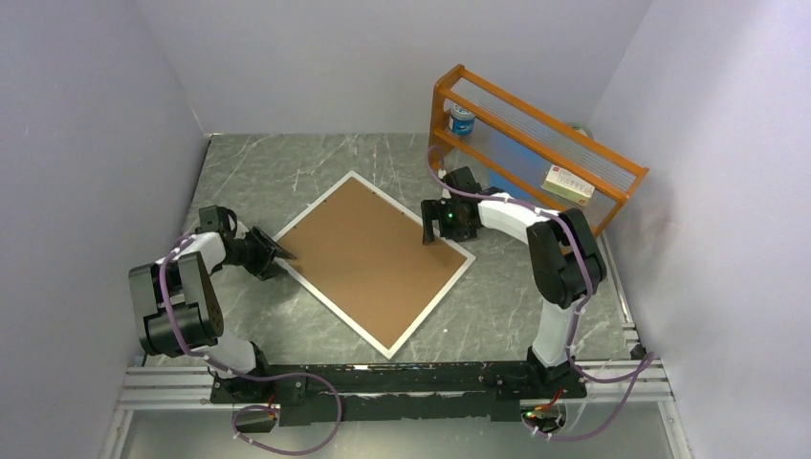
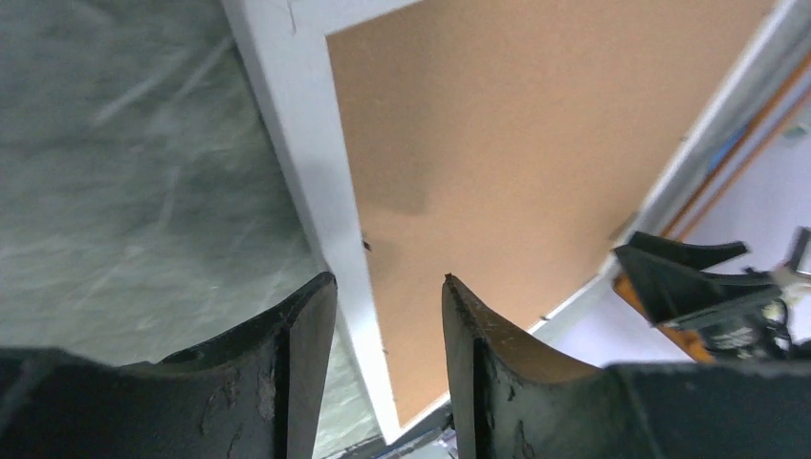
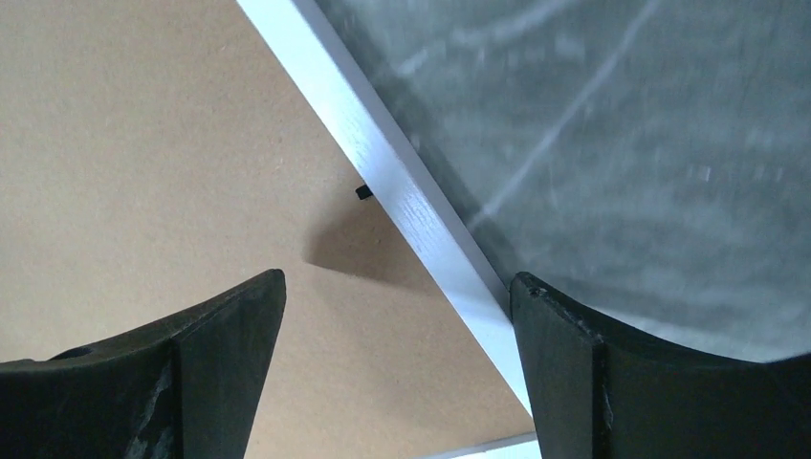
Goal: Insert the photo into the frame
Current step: Adjust the photo frame at the center of the board, then install the photo frame at the center of the board.
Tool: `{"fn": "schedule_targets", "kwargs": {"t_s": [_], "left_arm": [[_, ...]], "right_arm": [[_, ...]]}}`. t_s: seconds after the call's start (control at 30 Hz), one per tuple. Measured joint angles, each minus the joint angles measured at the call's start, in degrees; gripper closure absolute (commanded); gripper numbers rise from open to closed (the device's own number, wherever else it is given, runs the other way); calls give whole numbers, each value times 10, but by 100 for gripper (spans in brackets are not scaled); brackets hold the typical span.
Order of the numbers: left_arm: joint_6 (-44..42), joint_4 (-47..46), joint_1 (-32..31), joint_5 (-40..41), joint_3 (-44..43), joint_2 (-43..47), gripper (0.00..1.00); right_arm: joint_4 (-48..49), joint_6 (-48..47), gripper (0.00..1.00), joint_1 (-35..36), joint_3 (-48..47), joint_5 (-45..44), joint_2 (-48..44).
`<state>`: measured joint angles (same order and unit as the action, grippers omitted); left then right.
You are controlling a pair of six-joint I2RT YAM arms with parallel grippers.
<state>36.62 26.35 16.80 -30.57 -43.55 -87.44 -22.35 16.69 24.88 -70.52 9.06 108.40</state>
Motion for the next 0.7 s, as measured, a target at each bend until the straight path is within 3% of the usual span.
{"fn": "schedule_targets", "kwargs": {"t_s": [0.1, 0.2, 0.27, 0.37, 0.43, 0.53, 0.7], "left_arm": [[-2, -17, -1, -28, -6, -10, 49], [-11, -16, -2, -35, -22, -14, 34], [-19, 1, -3, -16, -39, -14, 27], [-29, 27, 0, 33, -62, -14, 25], [-31, 42, 5, 57, -69, -14, 30], [-34, 62, 13, 87, -79, -19, 44], [-33, 55, 17, 94, -87, -57, 59]], "right_arm": [[-27, 12, 10, 2, 24, -2, -29], [-47, 19, 11, 6, 17, -1, -42], [-60, 27, 11, 11, 1, -2, -43], [-68, 39, 11, 33, -33, -10, -43], [-68, 43, 17, 52, -55, -10, -42], [-65, 49, 34, 92, -108, 7, -17], [-8, 84, 53, 156, -198, 108, 73]]}}
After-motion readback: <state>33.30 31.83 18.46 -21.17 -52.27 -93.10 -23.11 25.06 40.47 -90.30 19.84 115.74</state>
